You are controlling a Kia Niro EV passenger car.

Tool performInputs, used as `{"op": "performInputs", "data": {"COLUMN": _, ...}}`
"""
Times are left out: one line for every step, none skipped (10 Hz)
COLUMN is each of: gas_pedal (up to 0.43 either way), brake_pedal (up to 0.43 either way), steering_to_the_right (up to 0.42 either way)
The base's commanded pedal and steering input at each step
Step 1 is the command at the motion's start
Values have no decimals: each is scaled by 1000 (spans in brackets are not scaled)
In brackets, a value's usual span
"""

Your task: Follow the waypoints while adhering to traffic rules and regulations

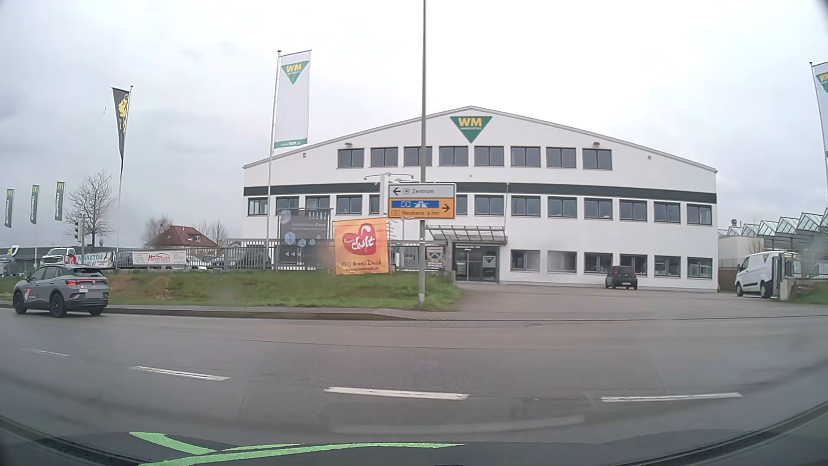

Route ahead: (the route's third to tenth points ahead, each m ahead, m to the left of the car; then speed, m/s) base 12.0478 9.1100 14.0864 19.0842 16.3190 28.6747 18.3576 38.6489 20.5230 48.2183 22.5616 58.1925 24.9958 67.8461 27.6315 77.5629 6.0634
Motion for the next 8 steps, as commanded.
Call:
{"op": "performInputs", "data": {"gas_pedal": 0, "brake_pedal": 0, "steering_to_the_right": -225}}
{"op": "performInputs", "data": {"gas_pedal": 0, "brake_pedal": 0, "steering_to_the_right": -245}}
{"op": "performInputs", "data": {"gas_pedal": 0, "brake_pedal": 0, "steering_to_the_right": -254}}
{"op": "performInputs", "data": {"gas_pedal": 0, "brake_pedal": 0, "steering_to_the_right": -266}}
{"op": "performInputs", "data": {"gas_pedal": 0, "brake_pedal": 0, "steering_to_the_right": -274}}
{"op": "performInputs", "data": {"gas_pedal": 0, "brake_pedal": 0, "steering_to_the_right": -286}}
{"op": "performInputs", "data": {"gas_pedal": 0, "brake_pedal": 0, "steering_to_the_right": -296}}
{"op": "performInputs", "data": {"gas_pedal": 8, "brake_pedal": 0, "steering_to_the_right": -301}}
